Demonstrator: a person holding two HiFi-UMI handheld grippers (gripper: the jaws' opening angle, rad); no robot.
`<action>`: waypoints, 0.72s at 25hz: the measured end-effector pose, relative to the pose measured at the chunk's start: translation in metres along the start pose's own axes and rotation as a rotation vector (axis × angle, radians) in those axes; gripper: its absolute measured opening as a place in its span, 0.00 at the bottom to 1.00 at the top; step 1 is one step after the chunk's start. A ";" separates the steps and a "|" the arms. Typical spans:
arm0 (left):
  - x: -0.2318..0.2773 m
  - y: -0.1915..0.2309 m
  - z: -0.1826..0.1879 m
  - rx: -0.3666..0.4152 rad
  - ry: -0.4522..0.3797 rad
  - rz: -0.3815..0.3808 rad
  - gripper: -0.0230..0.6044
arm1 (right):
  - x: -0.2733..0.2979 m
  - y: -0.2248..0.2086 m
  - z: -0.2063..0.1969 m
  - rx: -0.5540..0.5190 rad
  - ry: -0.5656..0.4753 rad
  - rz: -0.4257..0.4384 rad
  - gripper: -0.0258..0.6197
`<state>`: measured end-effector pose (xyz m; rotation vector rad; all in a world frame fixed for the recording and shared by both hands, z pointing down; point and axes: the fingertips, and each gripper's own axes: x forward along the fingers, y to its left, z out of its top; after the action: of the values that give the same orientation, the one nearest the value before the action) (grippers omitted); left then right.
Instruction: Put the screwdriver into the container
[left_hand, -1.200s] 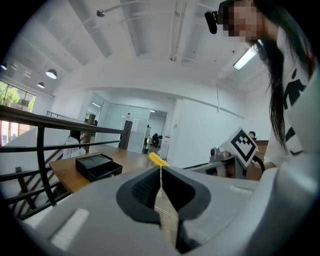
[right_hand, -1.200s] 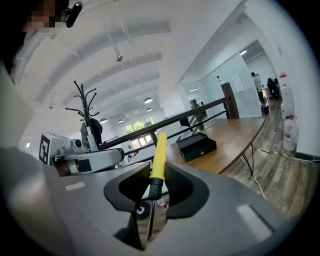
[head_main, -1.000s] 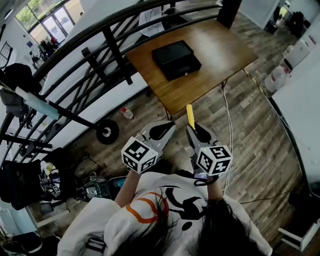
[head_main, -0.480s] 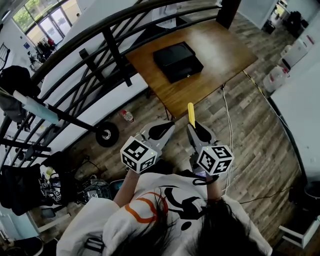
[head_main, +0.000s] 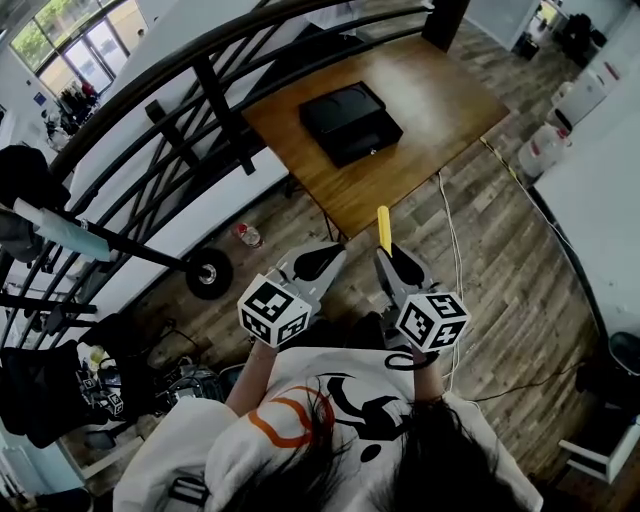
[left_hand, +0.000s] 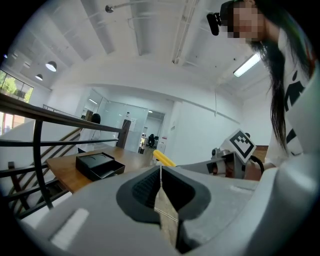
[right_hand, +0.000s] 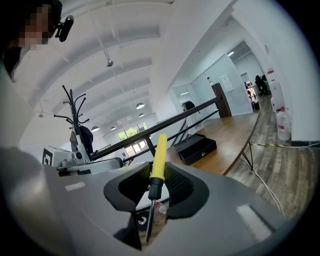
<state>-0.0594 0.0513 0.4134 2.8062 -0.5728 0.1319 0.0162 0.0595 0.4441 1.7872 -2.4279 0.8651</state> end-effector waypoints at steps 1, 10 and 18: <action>0.002 0.001 0.000 -0.002 0.001 -0.002 0.04 | 0.001 -0.002 0.001 0.002 -0.001 -0.003 0.22; 0.032 0.033 0.010 -0.021 -0.007 0.055 0.04 | 0.027 -0.033 0.021 -0.003 0.028 0.021 0.22; 0.089 0.060 0.028 -0.035 -0.019 0.133 0.04 | 0.065 -0.086 0.059 -0.028 0.073 0.081 0.22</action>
<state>-0.0004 -0.0427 0.4143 2.7378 -0.7590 0.1199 0.0879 -0.0398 0.4512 1.6284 -2.4693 0.8807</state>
